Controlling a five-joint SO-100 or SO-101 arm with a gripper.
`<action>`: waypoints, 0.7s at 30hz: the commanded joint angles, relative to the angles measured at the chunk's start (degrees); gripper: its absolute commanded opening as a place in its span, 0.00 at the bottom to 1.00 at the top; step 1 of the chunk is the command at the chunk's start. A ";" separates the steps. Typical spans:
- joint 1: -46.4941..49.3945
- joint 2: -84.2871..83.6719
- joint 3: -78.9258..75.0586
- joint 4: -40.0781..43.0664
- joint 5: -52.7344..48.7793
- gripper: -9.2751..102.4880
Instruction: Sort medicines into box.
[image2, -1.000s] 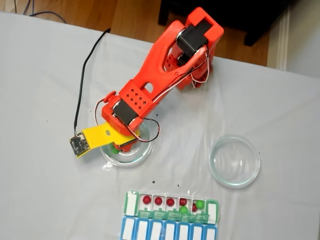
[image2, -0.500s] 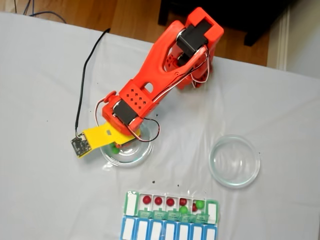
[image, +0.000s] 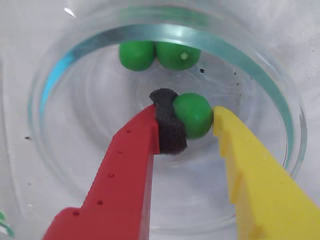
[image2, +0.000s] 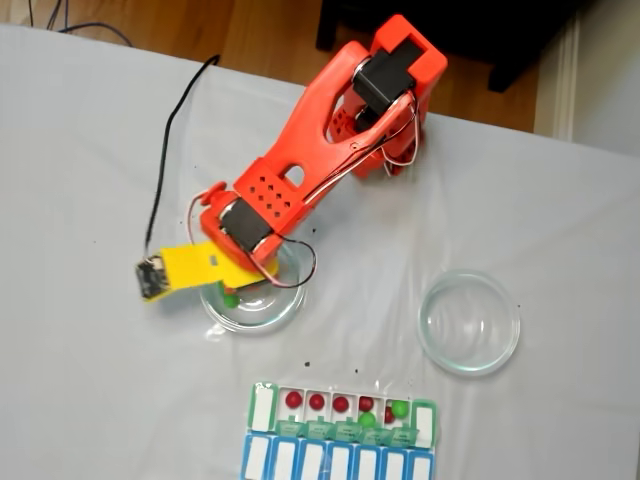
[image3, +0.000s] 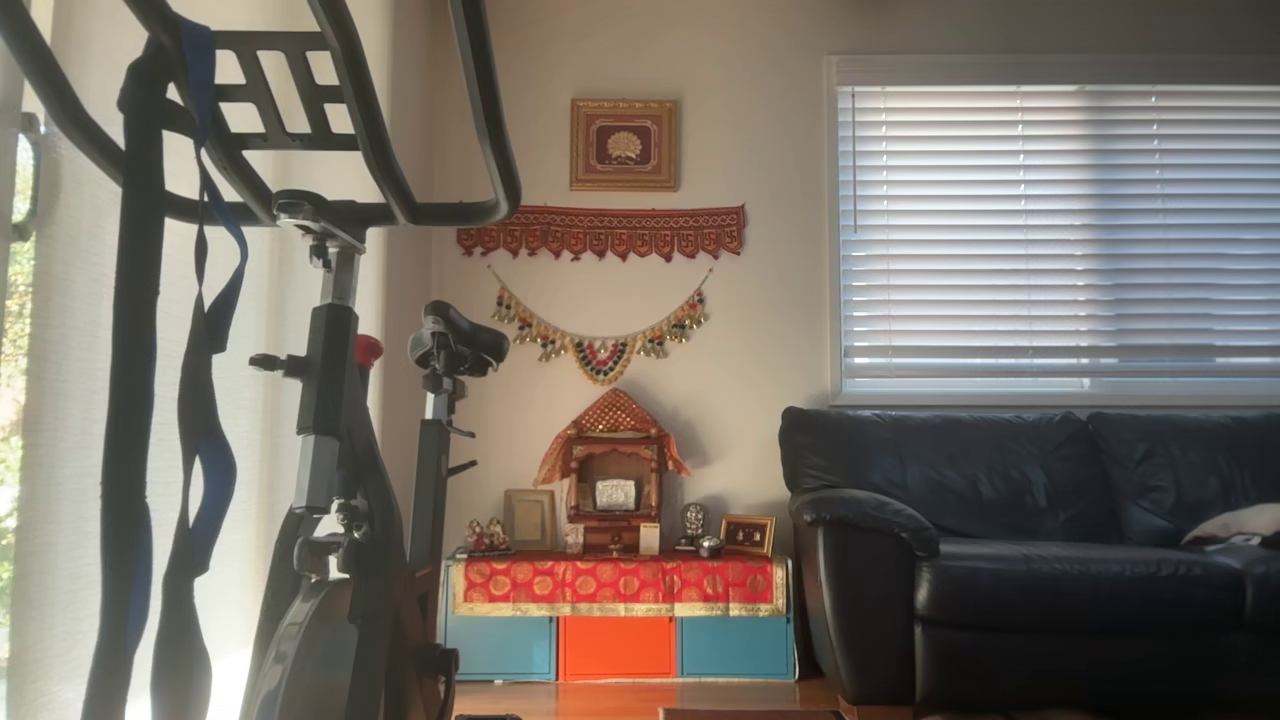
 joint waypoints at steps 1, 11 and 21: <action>-3.87 2.55 -16.17 7.47 8.35 0.10; -20.48 -8.53 -38.85 21.27 28.56 0.10; -30.23 -28.21 -61.70 28.83 40.96 0.10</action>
